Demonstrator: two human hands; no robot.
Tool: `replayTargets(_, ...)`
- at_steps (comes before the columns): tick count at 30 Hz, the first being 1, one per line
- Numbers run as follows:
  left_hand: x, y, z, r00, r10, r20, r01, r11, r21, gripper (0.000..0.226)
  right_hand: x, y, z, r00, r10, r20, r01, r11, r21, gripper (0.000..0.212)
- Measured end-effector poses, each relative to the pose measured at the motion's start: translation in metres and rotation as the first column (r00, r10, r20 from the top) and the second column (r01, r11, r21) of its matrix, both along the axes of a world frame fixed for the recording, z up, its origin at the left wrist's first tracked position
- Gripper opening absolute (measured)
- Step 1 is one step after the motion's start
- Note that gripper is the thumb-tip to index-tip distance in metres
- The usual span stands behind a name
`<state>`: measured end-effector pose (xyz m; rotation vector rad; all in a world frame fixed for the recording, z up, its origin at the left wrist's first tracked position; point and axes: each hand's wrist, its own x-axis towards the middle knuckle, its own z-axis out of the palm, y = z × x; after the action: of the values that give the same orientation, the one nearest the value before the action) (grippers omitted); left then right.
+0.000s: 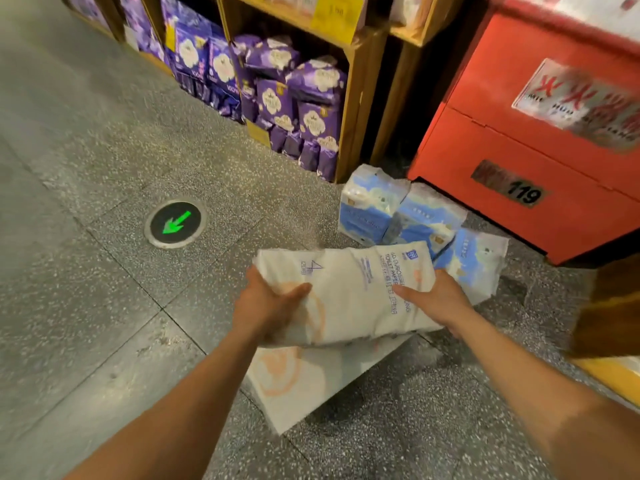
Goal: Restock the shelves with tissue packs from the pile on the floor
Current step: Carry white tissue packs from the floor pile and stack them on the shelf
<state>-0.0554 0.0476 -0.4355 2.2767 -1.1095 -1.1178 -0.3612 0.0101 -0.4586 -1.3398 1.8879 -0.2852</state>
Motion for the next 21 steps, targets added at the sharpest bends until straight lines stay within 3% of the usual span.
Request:
replayTargets(4,0.023,0.009,0.103,0.999,0.027,0.019,-0.026,0.997,-0.072,0.085,0.022,-0.006,0.105,0.998,0.059,-0.033,-0.061,0.996,-0.069,0.083)
replayTargets(9,0.084,0.031,0.299,0.991,0.13,-0.015,-0.131,0.984,-0.122,0.088,0.075,-0.041,0.282,0.967,0.24,-0.09,-0.249,0.962,-0.114,0.106)
replayTargets(12,0.144,0.048,0.425,0.975,0.218,-0.037,-0.221,0.96,-0.171,0.093,0.152,-0.047,0.431,0.916,0.382,-0.122,-0.398,0.901,-0.169,0.105)
replayTargets(15,0.219,0.079,0.547,0.954,0.298,-0.043,-0.3,0.935,-0.191,0.106,0.244,-0.043,0.573,0.848,0.503,-0.168,-0.528,0.827,-0.194,0.119)
replayTargets(18,0.306,0.112,0.646,0.932,0.358,-0.049,-0.356,0.885,-0.3,0.117,0.341,-0.039,0.674,0.814,0.558,-0.162,-0.581,0.772,-0.258,0.122)
replayTargets(21,0.397,0.147,0.729,0.917,0.4,0.004,-0.372,0.857,-0.355,0.109,0.444,-0.025,0.747,0.786,0.601,-0.144,-0.608,0.71,-0.356,0.12)
